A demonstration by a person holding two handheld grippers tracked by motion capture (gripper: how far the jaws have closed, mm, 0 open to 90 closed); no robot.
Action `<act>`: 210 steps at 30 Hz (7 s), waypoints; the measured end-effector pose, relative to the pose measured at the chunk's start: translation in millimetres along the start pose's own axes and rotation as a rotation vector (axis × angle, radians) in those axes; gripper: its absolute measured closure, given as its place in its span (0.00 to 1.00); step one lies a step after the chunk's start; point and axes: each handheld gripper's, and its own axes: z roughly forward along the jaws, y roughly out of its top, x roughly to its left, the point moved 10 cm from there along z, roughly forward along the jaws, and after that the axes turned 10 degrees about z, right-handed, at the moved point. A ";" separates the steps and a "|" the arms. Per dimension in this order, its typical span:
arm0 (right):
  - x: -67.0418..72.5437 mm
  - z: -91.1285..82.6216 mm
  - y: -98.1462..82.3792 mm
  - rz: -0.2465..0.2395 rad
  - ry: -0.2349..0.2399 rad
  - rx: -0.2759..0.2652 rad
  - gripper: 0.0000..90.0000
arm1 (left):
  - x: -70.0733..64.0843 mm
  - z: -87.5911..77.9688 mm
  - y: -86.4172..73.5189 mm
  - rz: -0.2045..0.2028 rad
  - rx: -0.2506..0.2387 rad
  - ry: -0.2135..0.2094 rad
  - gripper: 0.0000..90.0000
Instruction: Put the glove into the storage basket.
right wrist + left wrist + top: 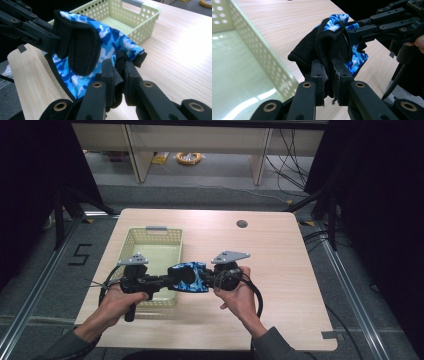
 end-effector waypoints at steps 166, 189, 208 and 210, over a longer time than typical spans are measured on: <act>-26.2 18.1 6.3 0.019 -0.086 0.080 0.47 | 26.5 -15.4 -23.6 0.005 0.071 0.064 0.39; -59.2 -30.8 -22.9 0.092 -0.093 0.003 0.45 | -23.7 -6.3 -20.5 0.083 0.063 -0.003 0.39; -62.7 -43.1 -50.8 0.107 -0.089 -0.002 0.45 | -58.0 -1.6 -33.2 0.121 0.052 -0.042 0.39; -64.8 -44.3 -51.7 0.098 -0.091 -0.005 0.45 | -60.3 -1.6 -34.7 0.138 0.053 -0.053 0.39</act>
